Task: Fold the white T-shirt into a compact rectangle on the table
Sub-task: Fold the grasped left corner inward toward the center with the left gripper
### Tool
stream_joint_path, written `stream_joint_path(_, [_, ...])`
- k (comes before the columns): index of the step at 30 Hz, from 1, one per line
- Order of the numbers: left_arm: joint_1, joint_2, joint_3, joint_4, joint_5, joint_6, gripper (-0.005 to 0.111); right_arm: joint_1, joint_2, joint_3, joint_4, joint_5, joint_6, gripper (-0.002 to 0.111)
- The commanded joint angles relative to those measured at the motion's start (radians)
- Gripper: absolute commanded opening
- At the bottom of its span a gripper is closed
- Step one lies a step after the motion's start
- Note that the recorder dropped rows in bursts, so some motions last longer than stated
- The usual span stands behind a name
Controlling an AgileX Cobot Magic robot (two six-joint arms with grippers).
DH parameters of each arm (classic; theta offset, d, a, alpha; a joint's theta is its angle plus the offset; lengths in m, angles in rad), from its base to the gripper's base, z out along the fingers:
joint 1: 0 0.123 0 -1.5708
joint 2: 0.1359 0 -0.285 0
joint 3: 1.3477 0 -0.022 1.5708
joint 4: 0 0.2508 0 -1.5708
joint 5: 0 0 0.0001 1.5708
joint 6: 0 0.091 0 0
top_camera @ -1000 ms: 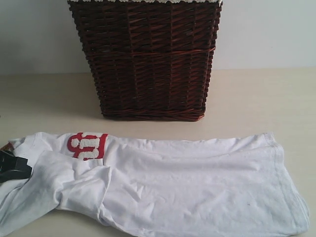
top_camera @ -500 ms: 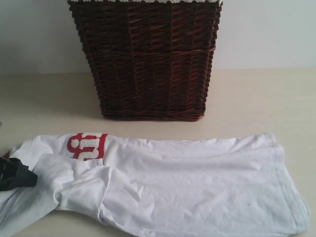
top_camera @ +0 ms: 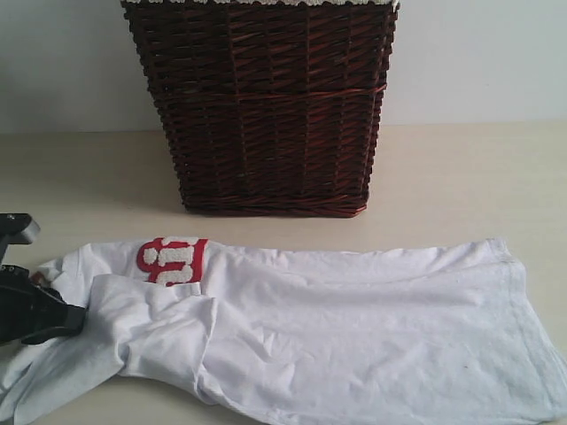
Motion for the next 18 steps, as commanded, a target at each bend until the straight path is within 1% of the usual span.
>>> stream_joint_path(1, [-0.047, 0.012, 0.004, -0.009, -0.039, 0.024, 0.000, 0.001, -0.006, 0.004, 0.002, -0.006, -0.004, 0.000])
stream_joint_path(4, [-0.047, 0.002, 0.004, -0.006, -0.069, 0.024, 0.000, 0.001, -0.006, 0.004, 0.002, -0.006, -0.006, 0.000])
stream_joint_path(8, [-0.008, -0.043, 0.004, 0.007, -0.131, 0.024, 0.000, 0.001, -0.006, 0.004, 0.002, -0.006, -0.006, 0.000])
stream_joint_path(13, [0.108, -0.128, 0.004, -0.019, -0.131, 0.022, 0.000, 0.001, -0.006, 0.004, 0.002, -0.006, -0.006, 0.000])
stream_joint_path(16, [0.182, -0.173, 0.004, -0.015, -0.099, 0.022, 0.000, 0.001, -0.006, 0.004, 0.002, -0.006, -0.006, 0.000])
stream_joint_path(18, [0.216, -0.183, 0.004, 0.004, -0.071, 0.027, 0.000, 0.001, -0.006, 0.004, 0.002, -0.006, -0.006, 0.000])
